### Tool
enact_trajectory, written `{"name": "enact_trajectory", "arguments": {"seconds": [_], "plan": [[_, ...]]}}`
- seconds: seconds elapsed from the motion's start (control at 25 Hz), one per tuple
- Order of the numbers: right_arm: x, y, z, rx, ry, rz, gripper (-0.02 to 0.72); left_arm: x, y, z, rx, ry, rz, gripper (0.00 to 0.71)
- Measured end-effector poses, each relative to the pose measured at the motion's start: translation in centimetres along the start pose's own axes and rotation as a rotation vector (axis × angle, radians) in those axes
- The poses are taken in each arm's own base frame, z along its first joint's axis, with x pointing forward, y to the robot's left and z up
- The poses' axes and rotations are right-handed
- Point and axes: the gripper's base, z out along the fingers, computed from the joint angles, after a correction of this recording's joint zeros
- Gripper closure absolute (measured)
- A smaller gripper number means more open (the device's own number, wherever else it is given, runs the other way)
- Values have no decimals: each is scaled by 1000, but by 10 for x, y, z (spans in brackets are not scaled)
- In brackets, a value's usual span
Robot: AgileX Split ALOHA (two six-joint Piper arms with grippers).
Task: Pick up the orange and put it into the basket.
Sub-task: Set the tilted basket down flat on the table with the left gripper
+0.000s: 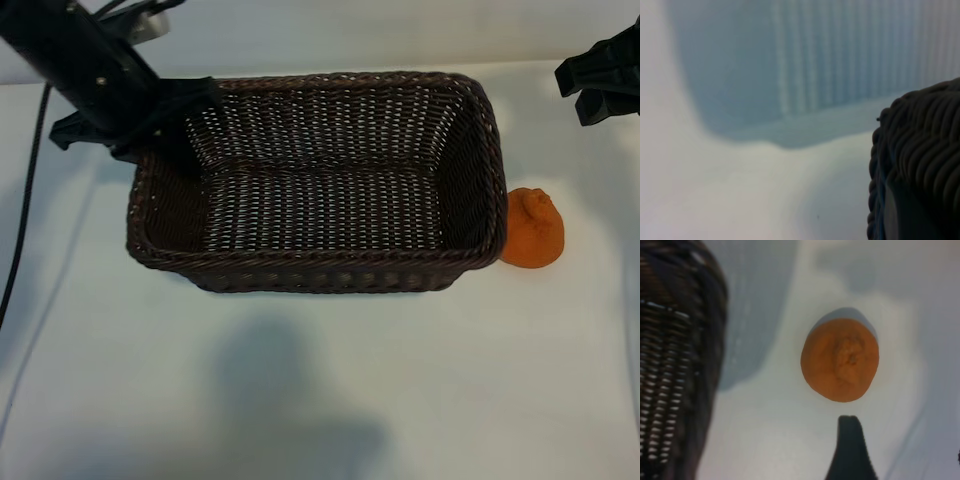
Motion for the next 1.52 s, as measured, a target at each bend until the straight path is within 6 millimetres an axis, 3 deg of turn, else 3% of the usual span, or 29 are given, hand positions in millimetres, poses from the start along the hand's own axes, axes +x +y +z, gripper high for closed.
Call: {"name": "enact_trajectory", "arguments": {"seconds": [0.36,0.88,1.52], "plan": [[0,0,0,-1,0,0,214,-9,-1,7,-27,-18,-8,555],[0,0,0,-1,0,0,214,-37,16,76,-44,16,-55,555],[0,0,0,-2,-3,1,214,-45,12,104,-35,4,-42,555]]}}
